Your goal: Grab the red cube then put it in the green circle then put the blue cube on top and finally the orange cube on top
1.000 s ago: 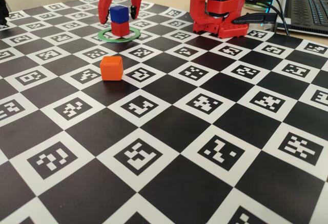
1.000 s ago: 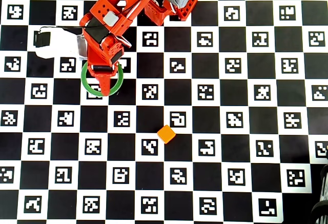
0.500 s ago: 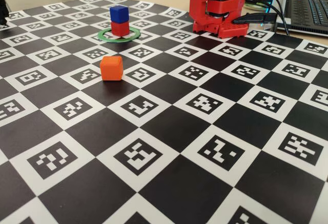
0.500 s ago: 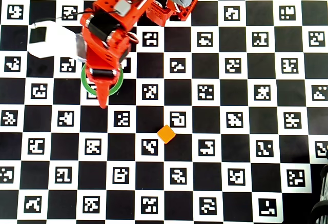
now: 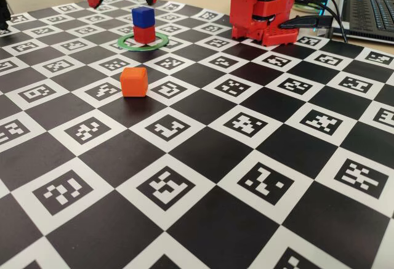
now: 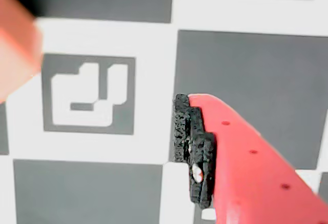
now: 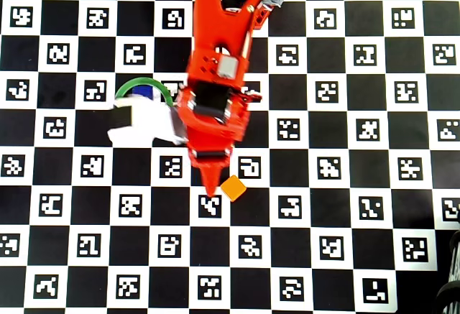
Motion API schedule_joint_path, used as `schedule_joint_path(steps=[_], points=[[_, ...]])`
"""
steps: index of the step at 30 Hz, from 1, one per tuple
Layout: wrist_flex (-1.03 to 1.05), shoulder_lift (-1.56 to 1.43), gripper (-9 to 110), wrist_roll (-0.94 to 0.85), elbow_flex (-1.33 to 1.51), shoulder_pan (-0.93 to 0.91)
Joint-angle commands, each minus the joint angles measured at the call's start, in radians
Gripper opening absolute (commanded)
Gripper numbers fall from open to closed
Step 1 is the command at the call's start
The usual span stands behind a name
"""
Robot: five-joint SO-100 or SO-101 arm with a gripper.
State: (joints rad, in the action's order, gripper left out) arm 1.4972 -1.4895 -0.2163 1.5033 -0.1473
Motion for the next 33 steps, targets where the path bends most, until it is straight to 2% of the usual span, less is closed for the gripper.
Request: schedule_joint_path(steps=[1, 17, 33], points=[[-0.057, 0.005, 54, 0.034, -0.067, 0.04], [-0.376, 0.123, 54, 0.077, 0.176, 0.075], [-0.414, 0.207, 54, 0.133, 0.133, 0.104]])
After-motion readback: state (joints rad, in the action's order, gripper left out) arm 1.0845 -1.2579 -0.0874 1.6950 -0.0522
